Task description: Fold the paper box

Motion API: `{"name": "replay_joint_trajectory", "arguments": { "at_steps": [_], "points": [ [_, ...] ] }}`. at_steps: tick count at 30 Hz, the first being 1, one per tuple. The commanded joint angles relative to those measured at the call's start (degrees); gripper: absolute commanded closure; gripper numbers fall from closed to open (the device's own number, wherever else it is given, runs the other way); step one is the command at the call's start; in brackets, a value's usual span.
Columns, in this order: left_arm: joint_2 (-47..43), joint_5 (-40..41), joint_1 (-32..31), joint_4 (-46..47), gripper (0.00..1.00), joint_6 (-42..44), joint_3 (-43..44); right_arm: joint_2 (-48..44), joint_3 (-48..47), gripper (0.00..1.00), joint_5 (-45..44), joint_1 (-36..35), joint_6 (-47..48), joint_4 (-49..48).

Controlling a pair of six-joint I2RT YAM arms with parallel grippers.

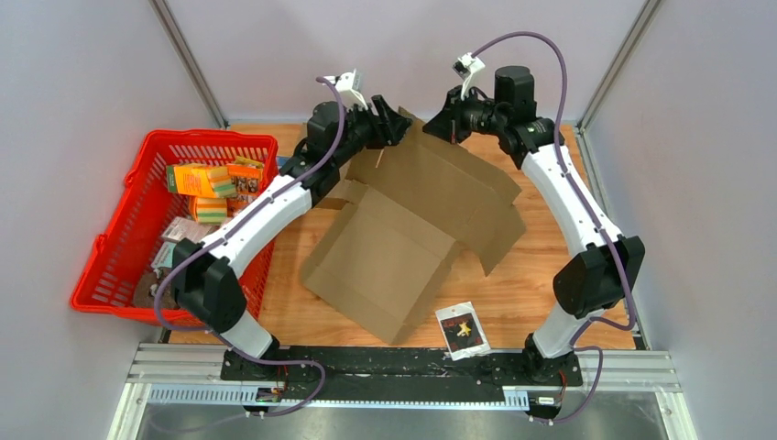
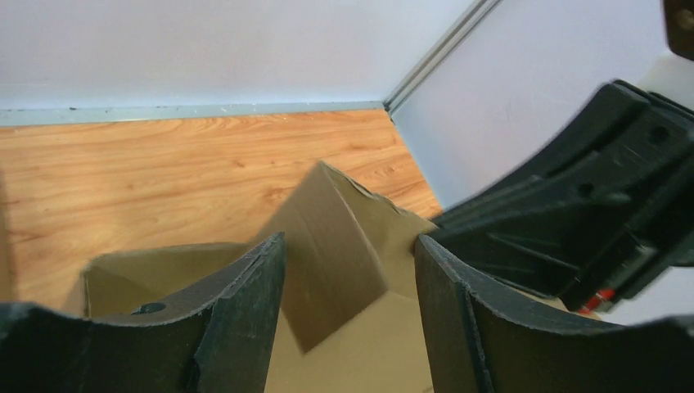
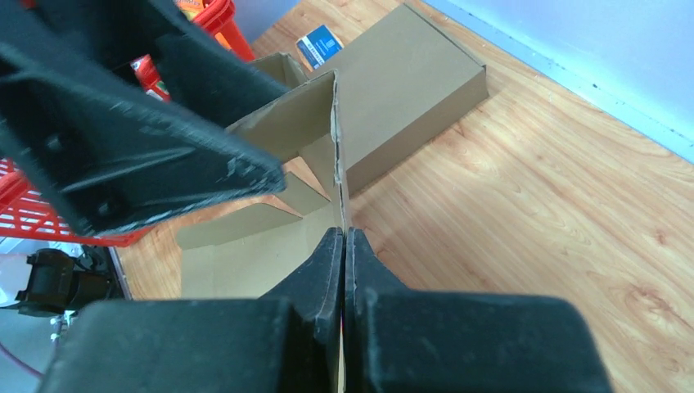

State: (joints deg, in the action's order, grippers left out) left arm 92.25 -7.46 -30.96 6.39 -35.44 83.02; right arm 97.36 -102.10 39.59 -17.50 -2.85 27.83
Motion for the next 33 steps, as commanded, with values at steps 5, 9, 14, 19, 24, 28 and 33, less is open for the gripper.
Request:
{"name": "replay_joint_trajectory", "arguments": {
  "at_steps": [5, 9, 14, 19, 24, 28, 33],
  "points": [
    [-6.81, 7.29, -3.76, -12.08, 0.21, 9.05, 4.14, -4.11, 2.87, 1.00, -3.30, -0.79, -2.60, -7.27],
    [-8.05, 9.04, -3.67, -20.00, 0.28, 11.79, 8.11, -5.34, 4.72, 1.00, -3.64, -0.96, -2.25, -8.32],
    [-9.54, 14.49, -2.45, -24.84, 0.59, 12.07, 8.03, -6.30, 5.95, 1.00, -3.03, -1.22, -2.68, -9.20],
    [-7.44, 16.96, 0.72, -27.40, 0.70, 11.18, 9.78, -7.01, 6.22, 1.00, -2.77, -0.96, -2.33, -9.03],
    [-1.73, 15.72, 2.40, -31.61, 0.73, 12.15, 18.56, -7.10, 6.04, 1.00, -2.33, -1.14, -2.25, -8.85],
    [4.85, 12.48, 2.05, -36.26, 0.96, 13.56, 27.26, -6.66, 5.78, 1.00, -2.77, -1.31, -2.24, -8.76],
    [5.49, 9.49, -1.90, -33.74, 1.00, 12.94, 23.86, -6.66, 5.86, 1.00, -3.03, -1.40, -4.09, -10.96]
  ]
}}
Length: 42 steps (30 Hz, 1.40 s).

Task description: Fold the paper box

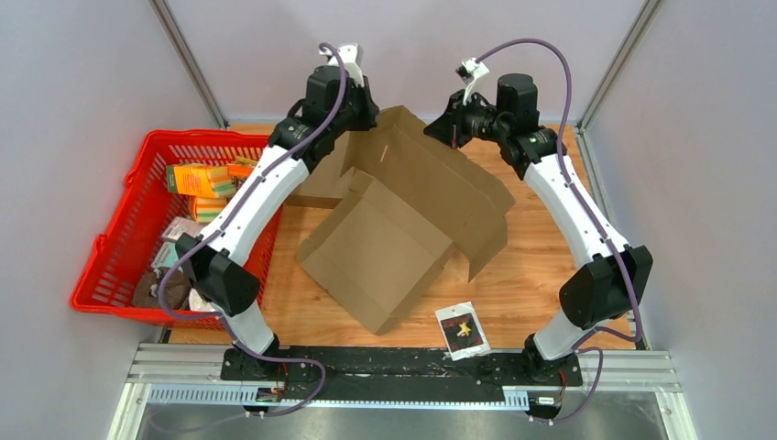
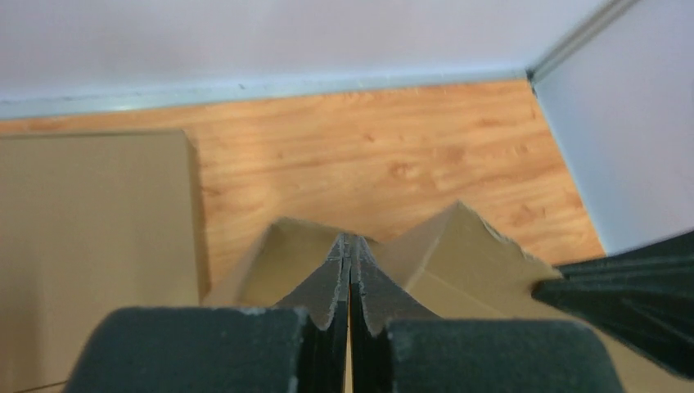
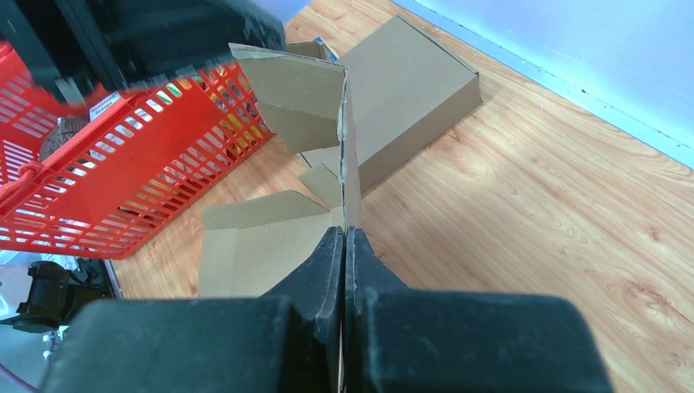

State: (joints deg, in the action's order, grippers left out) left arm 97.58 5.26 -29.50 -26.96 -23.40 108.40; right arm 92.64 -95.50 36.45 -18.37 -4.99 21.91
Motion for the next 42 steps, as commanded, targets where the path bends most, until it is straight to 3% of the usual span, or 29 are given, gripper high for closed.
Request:
{"name": "replay_joint_trajectory", "arguments": {
  "at_steps": [1, 10, 12, 13, 14, 18, 22, 24, 27, 32, 36, 42],
  "points": [
    [0.42, -3.84, -4.25, 1.63, 1.00, 0.46, -2.92, -2.02, -0.74, 1.00, 0.38, -0.61, -2.56, -5.56],
    [5.16, -5.70, -7.51, 0.52, 1.00, 2.11, 2.16, -2.99, 1.37, 1.00, 1.44, -1.23, -3.97, -7.49],
    [4.03, -3.69, -6.98, -1.07, 1.00, 3.88, 1.12, -3.69, 2.43, 1.00, 0.30, -1.14, -3.36, -7.15],
    [0.98, -3.41, -6.72, -0.38, 0.99, 5.80, -3.33, -3.87, 2.60, 1.00, -0.23, -1.14, -3.01, -6.36],
    [-0.97, -3.32, -6.37, 0.67, 0.96, 6.52, -6.42, -4.39, 2.95, 1.00, -0.58, -1.05, -2.57, -5.75],
    [-12.22, -6.73, -2.33, 5.16, 0.63, 8.28, -22.76, -6.59, 4.53, 1.00, -0.85, -0.62, -0.11, -4.07],
    [-20.31, -10.45, 1.89, 7.71, 0.54, 12.73, -34.46, -7.47, 4.45, 1.00, -0.68, 0.44, 1.04, -2.58],
    [-20.68, -8.35, 1.90, 7.62, 0.59, 14.60, -36.32, -7.47, 4.19, 1.00, -0.32, 0.79, 0.69, -2.49],
    [-20.24, -7.28, 1.90, 11.66, 0.89, 11.99, -39.40, -7.47, 3.83, 1.00, -0.32, 0.79, -0.28, -1.96],
    [-13.39, -6.49, 1.81, 13.87, 0.89, 6.88, -34.76, -7.56, 4.36, 1.00, 0.29, 0.88, -2.21, -3.10],
    [-8.99, 3.24, 1.72, 9.03, 0.92, 5.47, -30.09, -7.74, 4.62, 1.00, -0.15, 0.79, -2.12, -2.66],
    [-3.81, 8.45, 1.63, 9.03, 0.92, 5.91, -26.75, -7.91, 5.24, 1.00, 0.38, 0.79, -2.91, -3.89]
  ]
}}
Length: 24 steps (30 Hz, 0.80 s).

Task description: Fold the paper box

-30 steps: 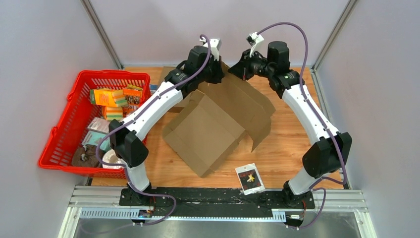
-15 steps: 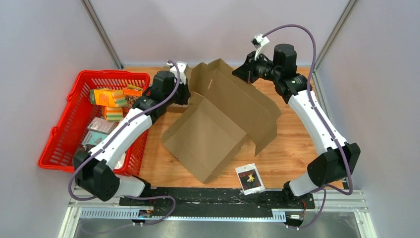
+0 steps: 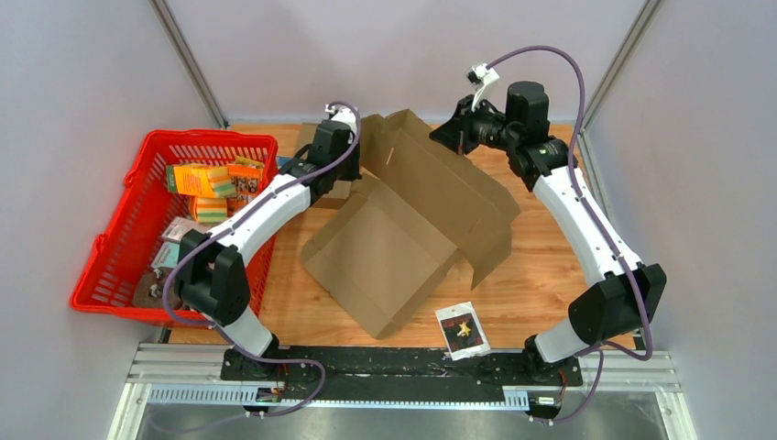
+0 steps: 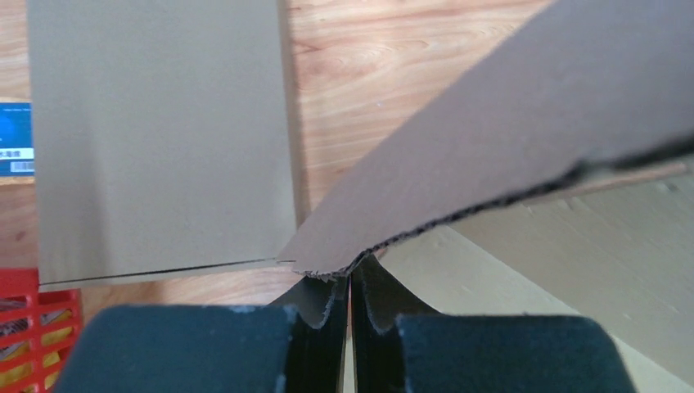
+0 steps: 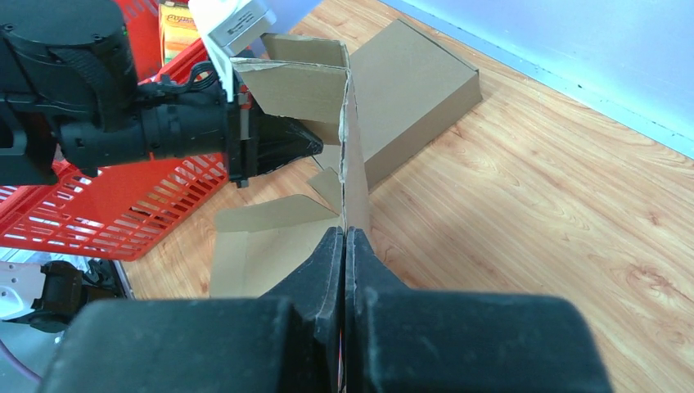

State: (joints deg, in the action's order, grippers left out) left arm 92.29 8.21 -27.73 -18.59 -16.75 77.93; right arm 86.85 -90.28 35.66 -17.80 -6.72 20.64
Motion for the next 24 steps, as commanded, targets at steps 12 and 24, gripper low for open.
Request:
{"name": "replay_joint_trajectory", "arguments": {
  "at_steps": [12, 24],
  "points": [
    [6.32, 3.48, -2.33, -0.05, 0.92, -1.88, 3.29, -1.77, 0.81, 1.00, 1.61, 0.14, -3.03, -5.26],
    [3.87, -3.03, -4.26, 6.44, 0.91, -3.28, -3.55, -1.59, 2.30, 1.00, 0.82, 0.14, -4.70, -7.46]
  ]
}}
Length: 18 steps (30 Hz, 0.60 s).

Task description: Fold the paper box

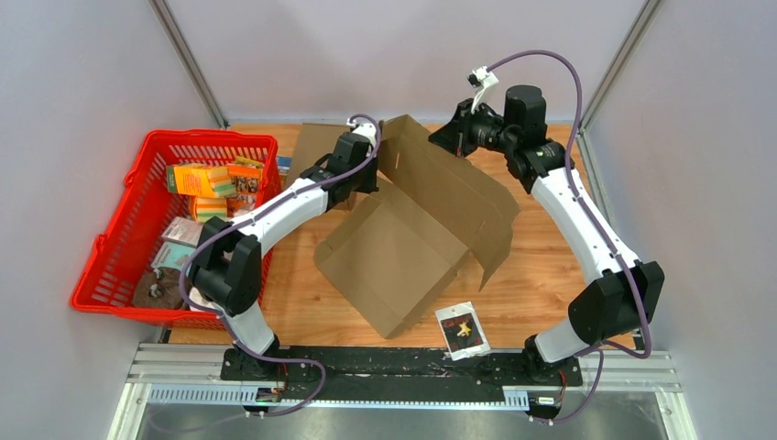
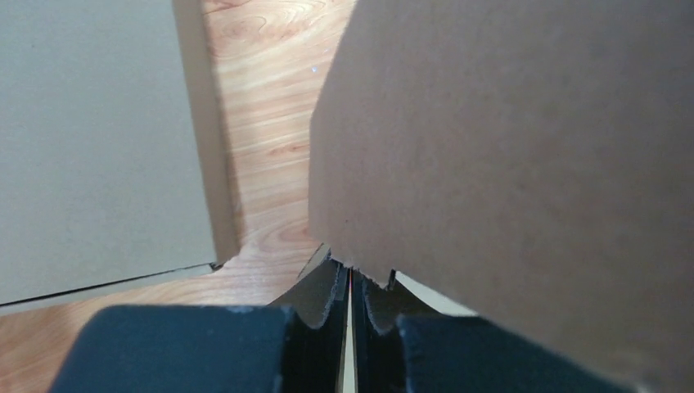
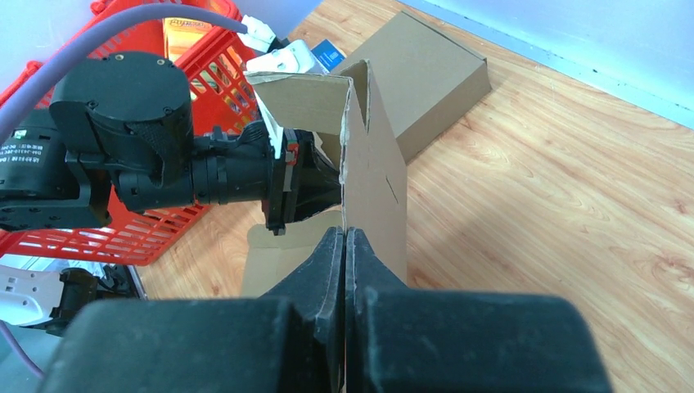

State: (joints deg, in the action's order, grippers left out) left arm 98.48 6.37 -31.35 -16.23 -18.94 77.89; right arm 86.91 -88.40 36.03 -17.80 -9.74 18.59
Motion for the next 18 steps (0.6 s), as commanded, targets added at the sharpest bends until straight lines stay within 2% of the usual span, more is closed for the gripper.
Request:
{"name": "replay_joint_trajectory", "arguments": {
  "at_steps": [1, 4, 7, 8, 11, 13, 14, 17, 18],
  "points": [
    [-3.19, -0.84, -0.73, 5.58, 0.90, -0.93, -4.92, -1.66, 0.33, 1.00, 0.27, 0.14, -1.51, -5.06],
    [-6.71, -0.13, -0.81, 9.10, 0.86, 0.65, -8.88, -1.84, 0.33, 1.00, -0.43, 0.14, -1.16, -4.53],
    [-12.42, -0.04, -0.81, 14.02, 0.75, 1.44, -13.98, -1.92, 0.07, 1.00, -1.84, 0.31, -0.37, -3.13],
    [-13.82, -2.65, -0.81, 15.34, 0.68, 1.62, -15.03, -1.92, -0.02, 1.00, -1.93, 0.40, -0.28, -3.03],
    [-17.44, -9.33, -0.73, 22.80, 0.66, -0.91, -17.94, -1.66, -0.37, 1.00, -1.93, 0.58, -1.07, -2.86],
    [-18.58, -10.15, -0.73, 24.75, 0.68, -2.76, -19.44, -1.75, -0.54, 1.00, -1.84, 0.58, -1.68, -2.94],
    [-18.76, -8.50, -0.73, 26.23, 0.79, -5.29, -19.87, -1.92, -0.54, 1.00, -2.28, 0.58, -2.12, -2.94],
    [-18.85, -6.64, -0.73, 28.62, 0.91, -7.42, -21.28, -2.28, -1.16, 1.00, -2.98, 0.58, -2.92, -2.68],
    [-18.33, -4.89, -0.73, 29.23, 0.92, -7.60, -21.46, -2.28, -1.51, 1.00, -2.98, 0.58, -3.18, -2.33]
  ]
}}
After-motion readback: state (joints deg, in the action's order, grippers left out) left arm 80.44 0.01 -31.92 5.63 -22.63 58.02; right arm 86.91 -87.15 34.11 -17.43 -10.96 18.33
